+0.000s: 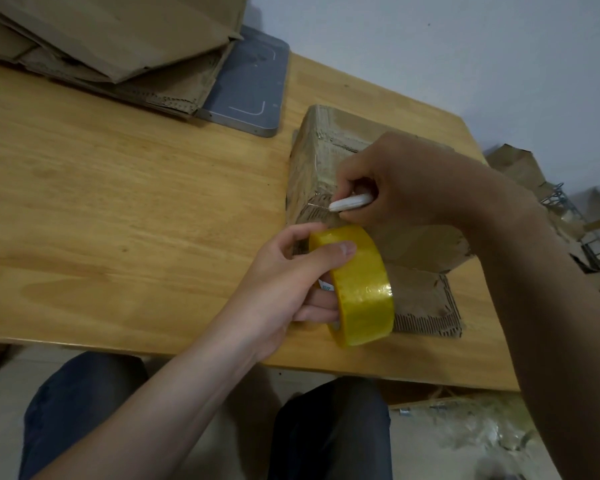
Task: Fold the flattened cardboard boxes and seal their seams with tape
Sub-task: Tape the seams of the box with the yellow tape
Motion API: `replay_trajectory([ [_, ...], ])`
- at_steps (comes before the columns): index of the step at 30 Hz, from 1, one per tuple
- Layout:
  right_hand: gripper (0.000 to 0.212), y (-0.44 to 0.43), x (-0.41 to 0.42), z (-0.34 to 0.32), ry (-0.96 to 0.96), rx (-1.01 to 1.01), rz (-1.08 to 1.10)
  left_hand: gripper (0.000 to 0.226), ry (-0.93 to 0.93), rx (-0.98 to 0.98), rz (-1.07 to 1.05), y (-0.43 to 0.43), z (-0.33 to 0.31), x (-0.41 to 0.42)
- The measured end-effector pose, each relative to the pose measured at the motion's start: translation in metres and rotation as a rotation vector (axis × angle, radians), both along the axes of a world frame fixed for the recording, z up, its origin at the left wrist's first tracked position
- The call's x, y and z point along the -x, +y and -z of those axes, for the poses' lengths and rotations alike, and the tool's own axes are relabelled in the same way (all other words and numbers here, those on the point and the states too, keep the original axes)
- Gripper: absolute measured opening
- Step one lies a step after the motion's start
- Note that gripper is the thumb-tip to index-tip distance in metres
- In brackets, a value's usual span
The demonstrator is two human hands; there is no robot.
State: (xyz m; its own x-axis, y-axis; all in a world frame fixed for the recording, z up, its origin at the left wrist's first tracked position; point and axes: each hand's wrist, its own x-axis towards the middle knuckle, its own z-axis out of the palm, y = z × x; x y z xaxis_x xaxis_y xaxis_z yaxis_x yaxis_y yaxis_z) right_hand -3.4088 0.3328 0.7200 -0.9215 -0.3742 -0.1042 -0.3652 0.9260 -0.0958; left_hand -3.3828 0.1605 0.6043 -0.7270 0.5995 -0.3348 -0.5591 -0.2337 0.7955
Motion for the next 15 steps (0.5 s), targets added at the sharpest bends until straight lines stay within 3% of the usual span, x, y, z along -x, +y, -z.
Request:
replay_trajectory([
  [8, 0.012, 0.025, -0.010, -0.001, 0.013, 0.094, 0.088, 0.055, 0.033, 0.034, -0.022, 0.005, -0.002, -0.006],
  [15, 0.006, 0.026, -0.025, 0.006, 0.182, 0.185, 0.133, 0.045, 0.068, 0.104, -0.111, -0.002, -0.012, -0.017],
])
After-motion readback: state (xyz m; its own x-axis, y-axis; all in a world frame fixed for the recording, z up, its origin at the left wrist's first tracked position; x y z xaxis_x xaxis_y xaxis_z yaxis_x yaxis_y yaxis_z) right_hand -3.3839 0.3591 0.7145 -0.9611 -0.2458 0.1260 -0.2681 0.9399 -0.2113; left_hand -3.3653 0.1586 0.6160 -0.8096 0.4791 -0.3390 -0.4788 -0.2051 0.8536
